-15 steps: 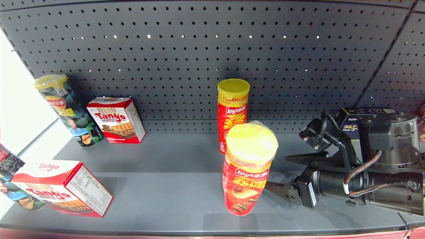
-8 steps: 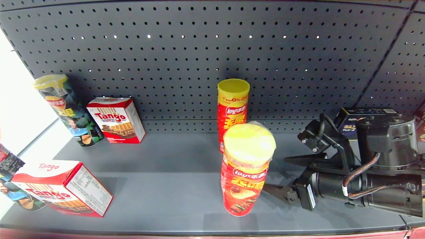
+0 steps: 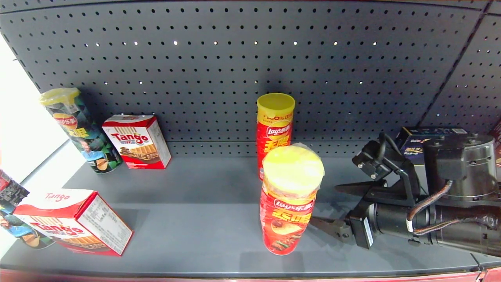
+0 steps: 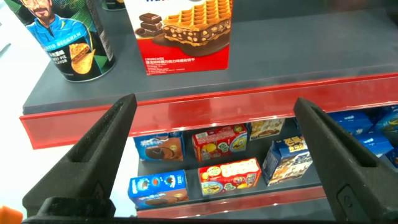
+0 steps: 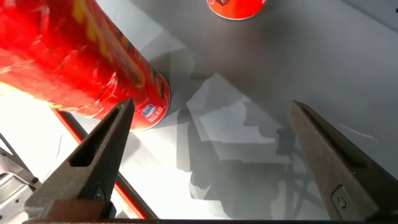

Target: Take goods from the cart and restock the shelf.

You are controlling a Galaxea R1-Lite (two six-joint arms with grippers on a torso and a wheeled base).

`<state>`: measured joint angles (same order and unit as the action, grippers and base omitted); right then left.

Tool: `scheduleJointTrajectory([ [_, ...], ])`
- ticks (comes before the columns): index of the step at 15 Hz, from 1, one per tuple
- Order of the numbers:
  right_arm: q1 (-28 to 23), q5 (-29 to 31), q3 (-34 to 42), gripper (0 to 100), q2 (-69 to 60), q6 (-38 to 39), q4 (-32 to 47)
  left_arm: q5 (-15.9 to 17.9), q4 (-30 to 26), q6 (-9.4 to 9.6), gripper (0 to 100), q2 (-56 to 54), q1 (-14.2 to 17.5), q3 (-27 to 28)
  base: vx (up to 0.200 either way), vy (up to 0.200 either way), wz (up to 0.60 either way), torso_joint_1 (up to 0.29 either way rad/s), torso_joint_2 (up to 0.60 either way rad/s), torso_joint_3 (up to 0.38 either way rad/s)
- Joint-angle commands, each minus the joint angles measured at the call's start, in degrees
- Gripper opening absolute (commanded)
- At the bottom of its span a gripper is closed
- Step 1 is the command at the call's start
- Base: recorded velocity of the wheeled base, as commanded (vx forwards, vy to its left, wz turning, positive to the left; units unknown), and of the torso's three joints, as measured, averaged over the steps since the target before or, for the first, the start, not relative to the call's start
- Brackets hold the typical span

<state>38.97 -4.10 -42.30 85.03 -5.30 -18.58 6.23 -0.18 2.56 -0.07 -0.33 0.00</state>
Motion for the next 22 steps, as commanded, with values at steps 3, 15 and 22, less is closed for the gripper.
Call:
scheduleJointTrajectory([
  [3, 0.7, 0.0, 0.0, 100, 0.5, 0.0, -0.1, 0.0, 0.0, -0.01, 100, 0.1, 0.0, 0.0, 0.000, 0.000, 0.00, 0.000, 0.00, 0.000],
  [15, -15.9, 0.1, 1.8, 100, -12.8, 0.1, -2.3, 0.0, 0.0, -0.01, 100, 0.1, 0.0, 0.0, 0.000, 0.000, 0.00, 0.000, 0.00, 0.000],
  [22, -36.8, 6.8, 25.0, 100, -54.4, -0.8, -1.2, 0.1, 0.0, 0.08, 100, 0.1, 0.0, 0.0, 0.000, 0.000, 0.00, 0.000, 0.00, 0.000],
])
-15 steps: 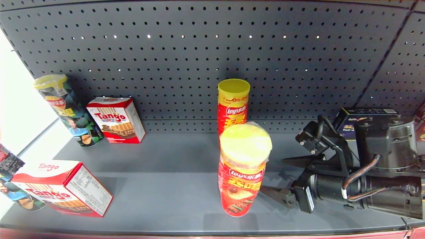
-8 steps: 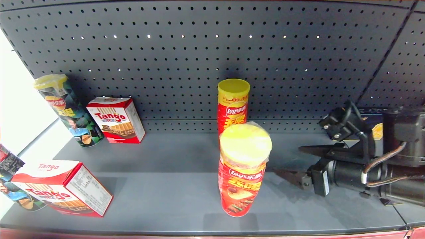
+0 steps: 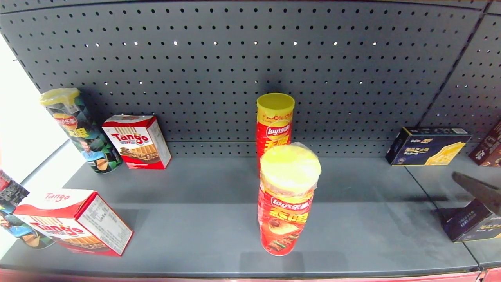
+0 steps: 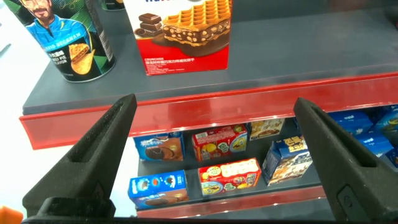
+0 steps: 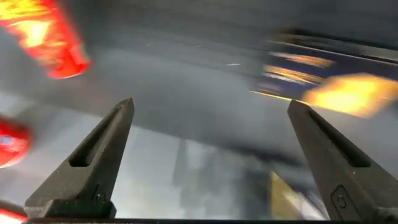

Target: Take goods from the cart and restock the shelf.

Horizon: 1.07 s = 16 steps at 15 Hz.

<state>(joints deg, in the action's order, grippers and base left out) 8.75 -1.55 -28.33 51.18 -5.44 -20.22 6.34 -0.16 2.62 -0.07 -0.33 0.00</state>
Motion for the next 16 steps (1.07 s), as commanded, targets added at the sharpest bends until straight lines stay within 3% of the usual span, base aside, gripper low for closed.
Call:
scheduleJointTrajectory([
  [1, -6.7, 5.0, 13.6, 100, -24.9, -0.5, 1.5, 0.0, 0.0, 0.02, 100, 0.1, 0.0, 0.0, 0.000, 0.000, 0.00, 0.000, 0.00, 0.000],
  [5, -7.5, 5.7, 20.2, 100, -47.9, -0.1, 18.9, 0.1, 0.1, 0.10, 100, 0.1, 0.2, 0.0, 0.000, 0.000, 0.00, 0.000, 0.00, 0.000],
  [7, -9.9, 5.2, 23.2, 100, -50.5, 1.1, 19.3, 0.1, 0.2, 0.10, 100, 0.1, 0.2, 0.0, 0.000, 0.000, 0.00, 0.000, 0.00, 0.000],
  [8, -9.6, 5.0, 28.3, 100, -51.0, 1.3, 16.1, 0.1, 0.1, 0.19, 100, 0.1, 0.2, 0.0, 0.000, 0.000, 0.00, 0.000, 0.00, 0.000],
  [11, -9.6, -1.4, 27.6, 100, -51.1, 2.5, 18.6, 0.1, 0.2, 0.19, 100, 0.1, 0.2, 0.0, 0.000, 0.000, 0.00, 0.000, 0.00, 0.000],
  [13, -9.6, -0.5, 27.6, 100, -51.1, 5.2, 18.9, 0.1, 0.1, 0.19, 100, 0.1, 0.2, 0.0, 0.000, 0.000, 0.00, 0.000, 0.00, 0.000],
  [15, -9.7, 6.2, 28.3, 100, -51.2, 5.3, 20.1, 0.1, 0.1, 0.19, 100, 0.1, 0.2, 0.0, 0.000, 0.000, 0.00, 0.000, 0.00, 0.000],
  [16, -9.6, 5.5, 28.3, 100, -51.1, 4.7, 20.2, 0.0, 0.1, 0.19, 100, 0.1, 0.2, 0.0, 0.000, 0.000, 0.00, 0.000, 0.00, 0.000],
])
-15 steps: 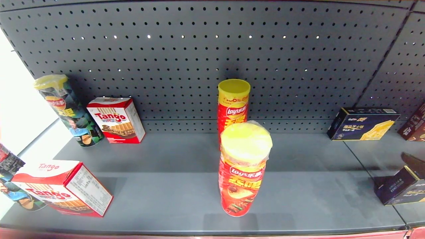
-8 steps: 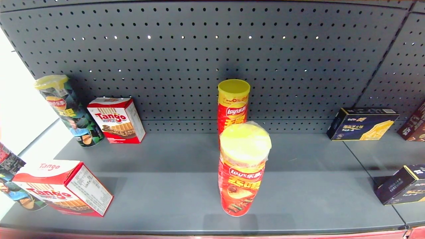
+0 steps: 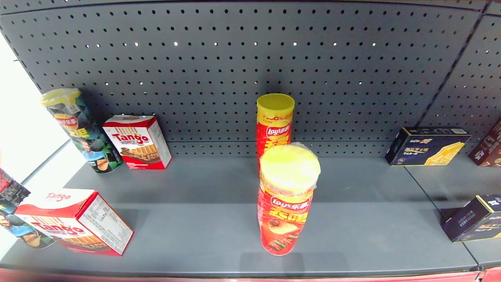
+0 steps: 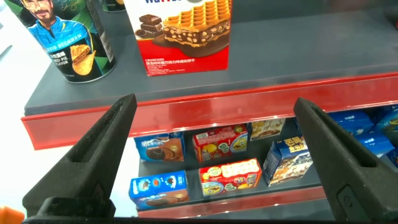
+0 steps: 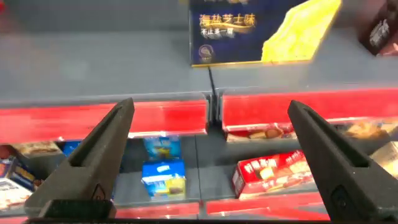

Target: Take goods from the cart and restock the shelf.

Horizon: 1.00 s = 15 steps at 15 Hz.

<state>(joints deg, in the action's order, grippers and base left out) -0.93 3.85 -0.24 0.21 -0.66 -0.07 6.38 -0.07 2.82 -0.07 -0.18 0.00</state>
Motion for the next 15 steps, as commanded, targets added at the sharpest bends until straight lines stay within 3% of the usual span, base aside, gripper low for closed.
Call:
scheduleJointTrajectory([
  [1, 0.0, -2.4, 0.2, 100, -0.1, -0.7, 0.2, 0.0, 0.0, 0.00, 100, 0.1, 0.0, 0.0, 0.000, 0.000, 0.00, 0.000, 0.00, 0.000],
  [7, 0.0, -3.2, 0.2, 100, -0.1, -0.2, 0.0, -0.3, 0.1, -0.53, 100, 0.1, 0.0, 0.0, 0.000, 0.000, 0.00, 0.000, 0.00, 0.000],
  [13, 0.0, -3.2, 0.2, 100, -0.1, -0.2, 0.0, -0.7, 0.0, 0.08, 100, 0.1, 0.0, 0.0, 0.000, 0.000, 0.00, 0.000, 0.00, 0.000],
  [14, 0.0, -3.2, 0.2, 100, -0.2, -0.2, 0.0, -0.4, 0.0, 0.00, 100, 0.1, 0.0, 0.0, 0.000, -0.200, 0.00, 0.002, 0.00, 0.007],
  [15, 0.0, -3.2, 0.2, 100, -0.2, -0.2, 0.0, -0.9, 0.1, -1.41, 100, 0.1, 0.0, 0.0, 0.000, 0.000, 0.00, 0.000, 0.00, 0.000],
])
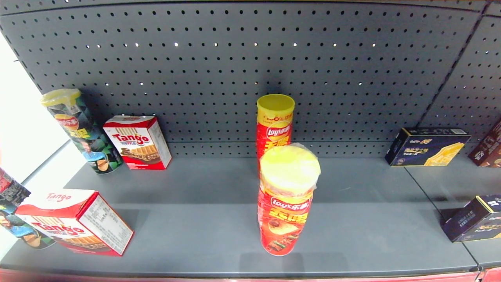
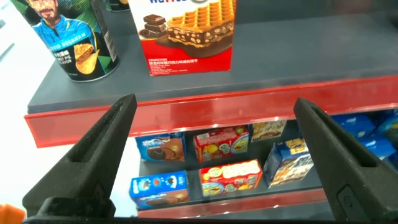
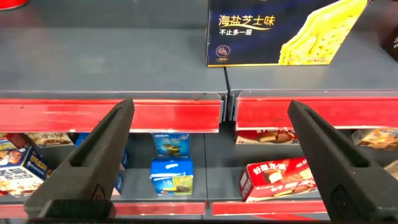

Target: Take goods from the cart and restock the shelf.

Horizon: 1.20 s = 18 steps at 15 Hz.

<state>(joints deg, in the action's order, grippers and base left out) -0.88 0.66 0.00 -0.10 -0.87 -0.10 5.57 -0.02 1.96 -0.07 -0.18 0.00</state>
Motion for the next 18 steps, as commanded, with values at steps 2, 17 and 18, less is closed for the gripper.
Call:
scheduleJointTrajectory([
  [2, 0.0, 0.0, 0.0, 100, 0.1, 0.0, 0.0, -0.2, 0.0, -0.64, 100, 0.1, 0.0, 0.0, 0.000, 0.000, 0.00, 0.000, 0.00, 0.000],
  [17, 0.0, 0.0, 0.0, 100, 0.2, 0.0, 0.0, -0.1, 0.0, -0.64, 100, 0.1, 0.0, 0.0, -0.013, 0.000, 0.00, 0.000, 0.00, 0.000],
  [18, 0.0, 0.0, 0.0, 100, 0.2, 0.0, 0.0, -0.1, 0.0, -0.64, 100, 0.1, 0.0, 0.0, 0.000, 0.000, 0.00, 0.000, 0.00, 0.000],
])
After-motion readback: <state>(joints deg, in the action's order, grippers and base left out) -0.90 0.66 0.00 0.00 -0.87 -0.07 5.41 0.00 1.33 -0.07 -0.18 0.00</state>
